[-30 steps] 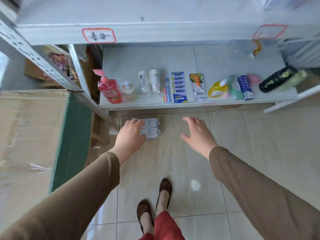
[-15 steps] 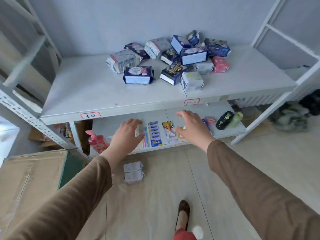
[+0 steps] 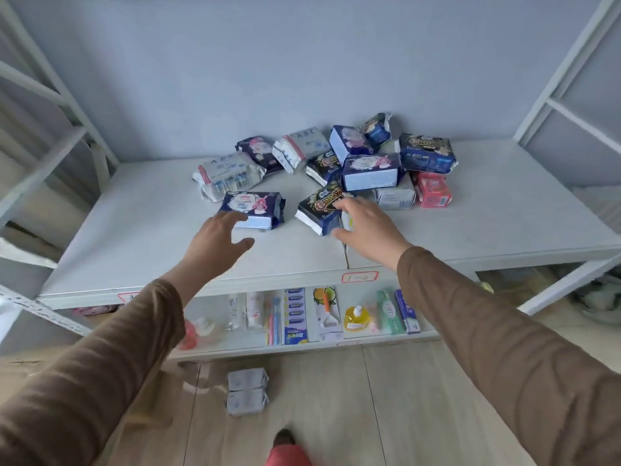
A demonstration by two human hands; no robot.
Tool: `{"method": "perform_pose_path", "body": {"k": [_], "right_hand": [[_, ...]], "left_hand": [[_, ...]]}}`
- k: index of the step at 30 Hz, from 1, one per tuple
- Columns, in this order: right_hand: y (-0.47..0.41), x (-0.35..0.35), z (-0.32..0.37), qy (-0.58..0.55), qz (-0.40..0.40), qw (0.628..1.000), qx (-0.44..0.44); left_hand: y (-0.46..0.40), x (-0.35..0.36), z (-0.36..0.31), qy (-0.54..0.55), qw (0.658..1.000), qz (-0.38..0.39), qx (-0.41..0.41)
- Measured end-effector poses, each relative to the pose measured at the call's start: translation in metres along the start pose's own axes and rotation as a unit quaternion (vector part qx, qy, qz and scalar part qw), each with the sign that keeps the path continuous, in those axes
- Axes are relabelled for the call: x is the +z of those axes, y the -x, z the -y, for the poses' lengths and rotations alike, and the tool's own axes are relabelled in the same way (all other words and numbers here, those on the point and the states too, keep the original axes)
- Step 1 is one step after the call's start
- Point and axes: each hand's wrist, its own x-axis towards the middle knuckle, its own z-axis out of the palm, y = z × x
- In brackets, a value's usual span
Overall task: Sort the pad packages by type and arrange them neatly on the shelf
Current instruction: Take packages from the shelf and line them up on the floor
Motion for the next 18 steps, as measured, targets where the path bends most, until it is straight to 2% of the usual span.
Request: {"method": "perform_pose_path", "body": {"k": [6, 18], "right_hand": [[-0.116, -0.014, -0.015, 0.001, 0.005, 1.0, -0.02], [-0.327, -0.024, -0.053, 0.049, 0.083, 0.995, -0.007]], "left_hand": [[-0.098, -0.004, 0.036, 0.008, 0.999, -0.025, -0.02], [-0.265, -0.004, 0.139, 0.013, 0.985, 0.008, -0.173]]}}
